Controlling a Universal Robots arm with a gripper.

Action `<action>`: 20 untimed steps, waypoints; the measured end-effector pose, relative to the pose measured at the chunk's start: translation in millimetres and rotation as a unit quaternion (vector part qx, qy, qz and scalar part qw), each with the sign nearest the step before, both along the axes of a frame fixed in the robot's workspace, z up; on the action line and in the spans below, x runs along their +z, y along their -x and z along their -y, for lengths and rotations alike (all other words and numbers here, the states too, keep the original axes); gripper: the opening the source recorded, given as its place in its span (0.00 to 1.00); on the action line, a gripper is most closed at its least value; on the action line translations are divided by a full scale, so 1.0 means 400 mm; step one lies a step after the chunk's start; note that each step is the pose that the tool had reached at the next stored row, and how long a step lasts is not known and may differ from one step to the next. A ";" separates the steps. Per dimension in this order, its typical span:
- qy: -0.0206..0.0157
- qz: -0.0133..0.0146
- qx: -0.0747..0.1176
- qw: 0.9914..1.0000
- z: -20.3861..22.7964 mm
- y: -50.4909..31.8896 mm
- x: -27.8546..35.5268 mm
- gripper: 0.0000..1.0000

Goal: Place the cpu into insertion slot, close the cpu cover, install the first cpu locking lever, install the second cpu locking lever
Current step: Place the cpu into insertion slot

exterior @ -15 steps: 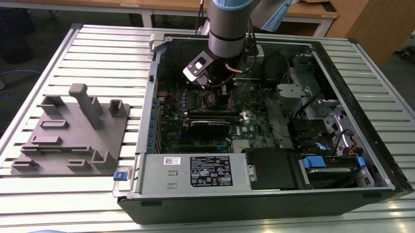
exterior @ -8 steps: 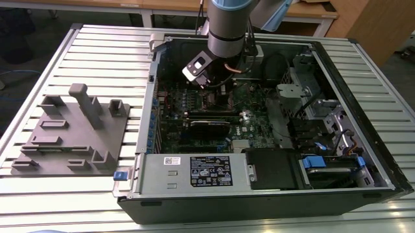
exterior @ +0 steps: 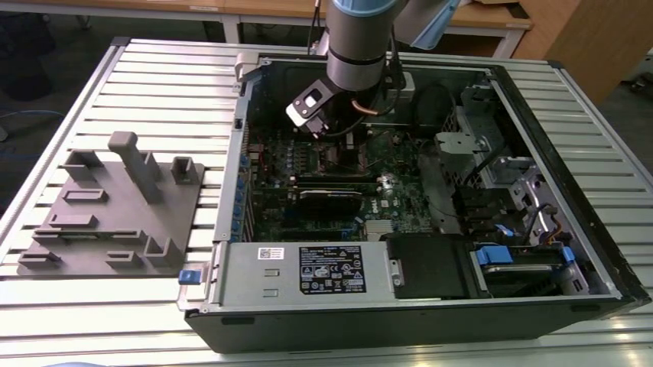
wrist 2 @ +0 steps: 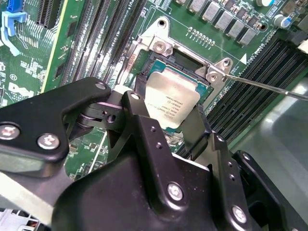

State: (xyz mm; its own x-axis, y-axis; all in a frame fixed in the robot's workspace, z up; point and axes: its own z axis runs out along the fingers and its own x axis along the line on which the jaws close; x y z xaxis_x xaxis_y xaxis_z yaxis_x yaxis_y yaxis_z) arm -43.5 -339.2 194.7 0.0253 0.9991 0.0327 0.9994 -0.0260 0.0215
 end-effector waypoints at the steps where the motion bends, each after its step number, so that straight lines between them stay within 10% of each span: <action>1: 0.000 0.000 0.000 1.000 0.000 0.000 0.000 0.54; 20: 0.000 0.000 0.000 1.000 0.003 0.000 -0.005 0.54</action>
